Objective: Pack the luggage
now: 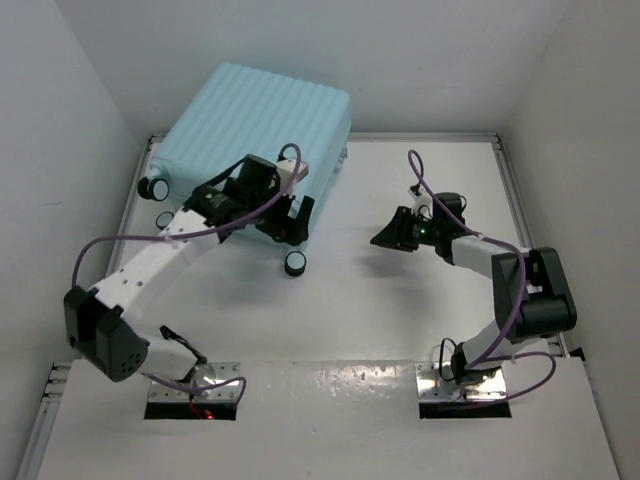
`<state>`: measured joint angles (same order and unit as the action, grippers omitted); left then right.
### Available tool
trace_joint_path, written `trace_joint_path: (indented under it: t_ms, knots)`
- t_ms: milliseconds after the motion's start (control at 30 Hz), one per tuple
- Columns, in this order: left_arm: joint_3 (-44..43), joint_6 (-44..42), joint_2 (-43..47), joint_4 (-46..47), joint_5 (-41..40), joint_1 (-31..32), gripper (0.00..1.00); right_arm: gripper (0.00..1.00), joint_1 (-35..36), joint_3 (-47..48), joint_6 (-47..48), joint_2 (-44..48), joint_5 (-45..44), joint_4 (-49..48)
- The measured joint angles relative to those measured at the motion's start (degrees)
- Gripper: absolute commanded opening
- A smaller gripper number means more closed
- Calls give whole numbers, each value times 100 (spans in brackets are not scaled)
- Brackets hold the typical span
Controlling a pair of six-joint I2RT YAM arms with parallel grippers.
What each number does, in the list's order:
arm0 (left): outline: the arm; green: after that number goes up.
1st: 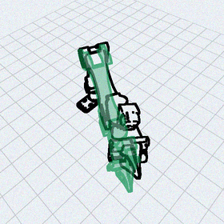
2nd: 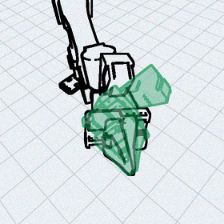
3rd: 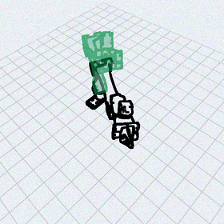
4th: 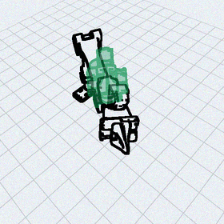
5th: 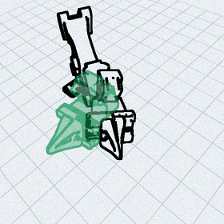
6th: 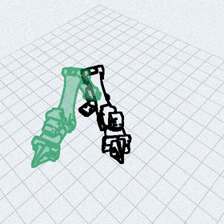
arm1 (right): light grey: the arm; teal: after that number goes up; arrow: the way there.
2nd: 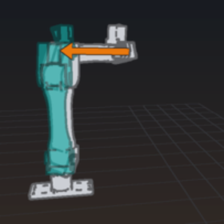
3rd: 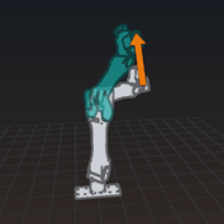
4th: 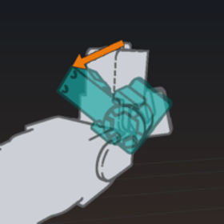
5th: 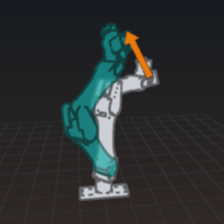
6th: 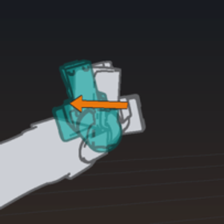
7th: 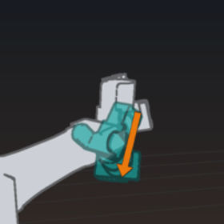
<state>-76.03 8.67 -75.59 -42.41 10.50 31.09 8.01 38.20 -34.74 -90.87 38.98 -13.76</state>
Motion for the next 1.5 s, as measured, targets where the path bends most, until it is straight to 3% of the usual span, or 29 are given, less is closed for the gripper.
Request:
trace_joint_path:
  t_ms: [133,300,367,467,500,567,633,733,933,1233,1333,1500]
  knots:
    - [-223,365,-918,28,-868,223,100,38,-249,-9,46,127,-9,96]
    - [-944,789,-1818,-627,-1786,442,100,38,-439,-15,57,308,-9,72]
    - [-1272,876,-2028,-745,-2004,507,93,38,-503,-48,66,380,-9,33]
    - [-1510,938,-2159,-752,-2192,562,68,38,-588,-199,76,522,-7,-17]
    - [-1558,970,-2186,-732,-2236,570,51,38,-610,-262,87,577,-2,-17]
    - [-1604,1051,-2210,-634,-2225,605,34,38,-647,-380,131,656,-2,-24]
    - [-1617,1145,-2216,-612,-2391,691,17,38,-678,-501,160,728,2,-22]
    - [-1617,1152,-2253,-610,-2428,728,0,38,-699,-597,173,793,0,-13]
    - [-1513,953,-2253,-369,-2514,994,0,34,-868,-629,315,1093,13,170]
    - [-573,245,-1746,855,-2761,2017,0,32,-1749,-916,999,2157,177,881]
    - [87,-105,-1062,968,-2433,2356,0,32,-1902,-986,1384,2527,249,1152]
    - [662,-704,-94,188,-1309,2640,0,35,-2006,-1045,1814,2857,435,1392]
